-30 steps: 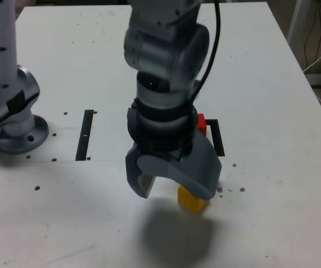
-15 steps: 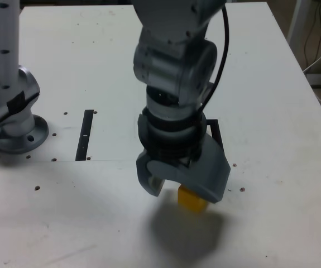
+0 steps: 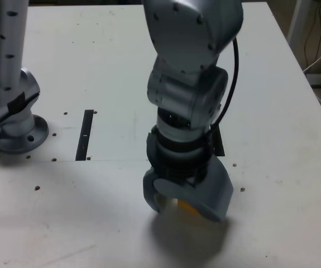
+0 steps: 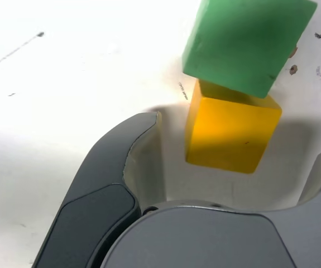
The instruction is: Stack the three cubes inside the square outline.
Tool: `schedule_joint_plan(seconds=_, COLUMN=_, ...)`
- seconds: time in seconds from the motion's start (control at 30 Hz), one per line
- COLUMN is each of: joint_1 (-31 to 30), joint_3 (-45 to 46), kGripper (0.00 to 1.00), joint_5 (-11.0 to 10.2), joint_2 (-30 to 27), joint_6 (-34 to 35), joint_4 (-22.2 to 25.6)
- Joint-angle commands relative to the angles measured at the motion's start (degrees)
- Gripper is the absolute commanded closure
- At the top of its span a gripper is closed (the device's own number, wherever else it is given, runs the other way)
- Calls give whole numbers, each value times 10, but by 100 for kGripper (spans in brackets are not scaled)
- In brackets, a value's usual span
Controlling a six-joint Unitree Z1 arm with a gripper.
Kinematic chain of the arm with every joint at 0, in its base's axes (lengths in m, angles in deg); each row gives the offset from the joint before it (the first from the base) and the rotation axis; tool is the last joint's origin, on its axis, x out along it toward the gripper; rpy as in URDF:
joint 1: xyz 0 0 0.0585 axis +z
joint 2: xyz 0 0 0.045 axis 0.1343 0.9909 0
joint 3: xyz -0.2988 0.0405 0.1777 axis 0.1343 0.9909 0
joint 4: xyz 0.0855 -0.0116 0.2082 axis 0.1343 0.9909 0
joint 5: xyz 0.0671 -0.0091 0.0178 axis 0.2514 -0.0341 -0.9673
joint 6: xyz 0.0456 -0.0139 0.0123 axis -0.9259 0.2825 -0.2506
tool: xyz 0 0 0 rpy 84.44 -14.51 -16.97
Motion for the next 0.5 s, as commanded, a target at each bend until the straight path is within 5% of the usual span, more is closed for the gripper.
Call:
schedule_joint_plan(seconds=0.0, joint_1=2, joint_3=4, kGripper=12, joint_5=2, joint_2=6, joint_6=-1, joint_4=-4)
schedule_joint_plan(seconds=0.47, joint_1=16, joint_3=1, kGripper=21, joint_5=6, joint_2=17, joint_6=-23, joint_4=6)
